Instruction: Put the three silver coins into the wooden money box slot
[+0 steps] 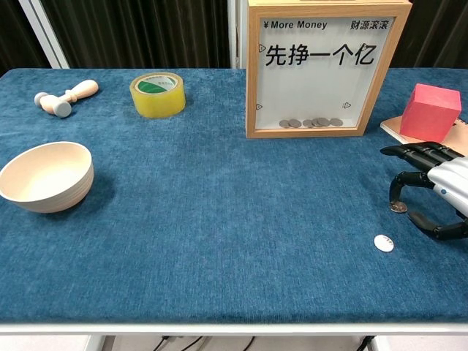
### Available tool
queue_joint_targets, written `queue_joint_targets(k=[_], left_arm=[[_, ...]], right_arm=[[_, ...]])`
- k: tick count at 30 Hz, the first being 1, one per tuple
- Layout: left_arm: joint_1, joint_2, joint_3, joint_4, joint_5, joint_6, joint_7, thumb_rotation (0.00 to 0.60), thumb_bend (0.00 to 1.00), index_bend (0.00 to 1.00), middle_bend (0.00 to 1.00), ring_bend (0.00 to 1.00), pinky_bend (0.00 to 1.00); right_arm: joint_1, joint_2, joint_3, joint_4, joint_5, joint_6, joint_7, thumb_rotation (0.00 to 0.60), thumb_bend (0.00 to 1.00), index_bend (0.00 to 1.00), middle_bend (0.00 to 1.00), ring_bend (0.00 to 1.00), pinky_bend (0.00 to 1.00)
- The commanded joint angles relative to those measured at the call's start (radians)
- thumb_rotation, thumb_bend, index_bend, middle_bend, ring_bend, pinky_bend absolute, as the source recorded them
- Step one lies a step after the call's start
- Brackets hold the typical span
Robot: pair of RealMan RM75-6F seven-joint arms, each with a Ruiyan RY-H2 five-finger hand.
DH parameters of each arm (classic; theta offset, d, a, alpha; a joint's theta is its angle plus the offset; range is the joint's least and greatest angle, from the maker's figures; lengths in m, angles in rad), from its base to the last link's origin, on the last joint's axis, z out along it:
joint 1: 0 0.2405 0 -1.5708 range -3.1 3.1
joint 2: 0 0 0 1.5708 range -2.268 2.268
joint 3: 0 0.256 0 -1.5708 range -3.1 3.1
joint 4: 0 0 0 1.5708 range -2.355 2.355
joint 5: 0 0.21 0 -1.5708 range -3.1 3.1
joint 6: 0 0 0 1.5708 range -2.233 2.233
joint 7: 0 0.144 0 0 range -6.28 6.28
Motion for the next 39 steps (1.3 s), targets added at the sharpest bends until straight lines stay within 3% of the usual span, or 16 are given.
queue_joint_targets(k=[1, 26, 39], left_arm=[[0.000, -0.001, 0.000, 0.002, 0.000, 0.000, -0.002, 0.600, 0.00, 0.01, 0.00, 0.00, 0.00], [-0.009, -0.009, -0.004, 0.034, -0.005, -0.014, -0.039, 0.600, 0.00, 0.01, 0.00, 0.00, 0.00], [-0.019, -0.015, -0.003, 0.057, -0.008, -0.032, -0.074, 0.600, 0.00, 0.01, 0.00, 0.00, 0.00]], right_arm=[[0.001, -0.001, 0.001, 0.000, 0.000, -0.004, -0.003, 0.600, 0.33, 0.44, 0.06, 0.00, 0.00], [0.014, 0.003, 0.013, -0.021, 0.009, -0.049, -0.031, 0.600, 0.33, 0.43, 0.06, 0.00, 0.00], [0.020, -0.015, 0.028, 0.001, 0.008, -0.038, -0.046, 0.600, 0.33, 0.48, 0.07, 0.00, 0.00]])
